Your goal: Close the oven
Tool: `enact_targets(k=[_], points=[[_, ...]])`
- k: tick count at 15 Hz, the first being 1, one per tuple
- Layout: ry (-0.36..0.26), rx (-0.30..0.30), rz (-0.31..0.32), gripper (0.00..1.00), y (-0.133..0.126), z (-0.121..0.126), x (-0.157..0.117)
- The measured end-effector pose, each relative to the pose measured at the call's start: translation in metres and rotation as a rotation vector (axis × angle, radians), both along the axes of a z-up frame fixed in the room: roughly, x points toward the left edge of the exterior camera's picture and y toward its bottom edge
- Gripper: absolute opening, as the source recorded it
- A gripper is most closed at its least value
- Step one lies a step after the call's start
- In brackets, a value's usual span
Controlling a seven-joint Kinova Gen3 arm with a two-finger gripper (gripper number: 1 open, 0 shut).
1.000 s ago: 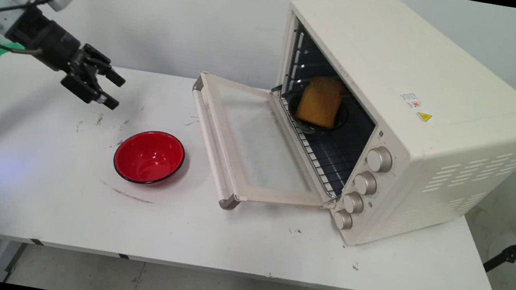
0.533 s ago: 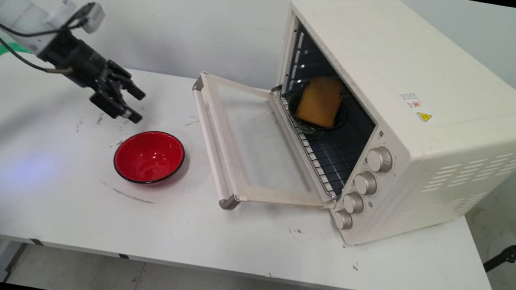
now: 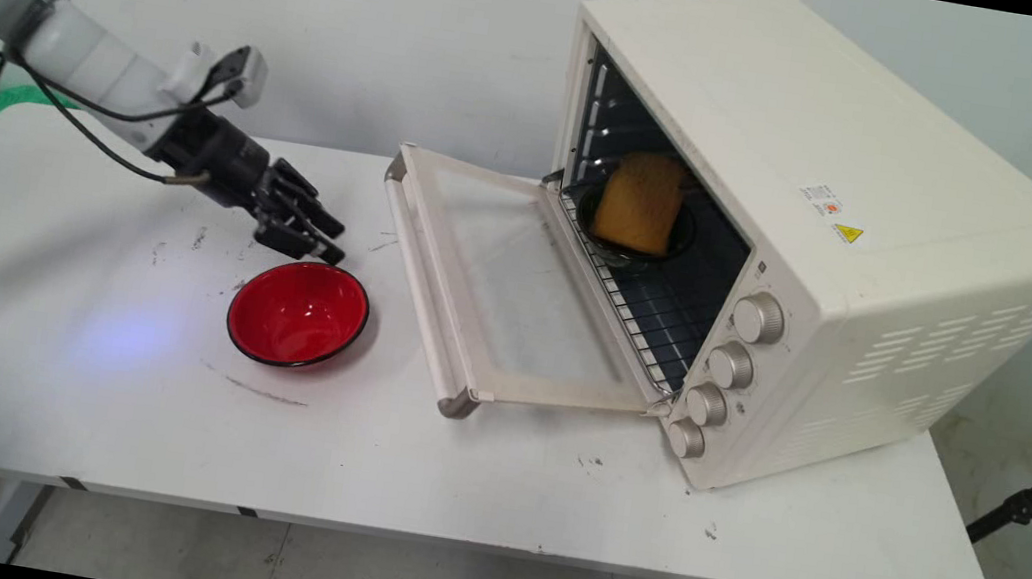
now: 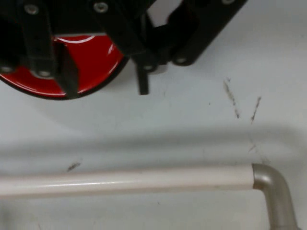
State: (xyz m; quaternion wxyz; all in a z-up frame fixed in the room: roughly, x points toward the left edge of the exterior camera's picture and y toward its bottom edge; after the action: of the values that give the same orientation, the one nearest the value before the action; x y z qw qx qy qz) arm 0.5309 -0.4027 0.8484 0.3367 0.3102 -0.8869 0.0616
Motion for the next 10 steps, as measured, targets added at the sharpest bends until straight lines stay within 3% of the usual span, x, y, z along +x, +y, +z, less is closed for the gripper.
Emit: enact_targets(k=[10], points=[[0.017,-0.033,-0.015,0.00,-0.018,-0.040,-0.049]])
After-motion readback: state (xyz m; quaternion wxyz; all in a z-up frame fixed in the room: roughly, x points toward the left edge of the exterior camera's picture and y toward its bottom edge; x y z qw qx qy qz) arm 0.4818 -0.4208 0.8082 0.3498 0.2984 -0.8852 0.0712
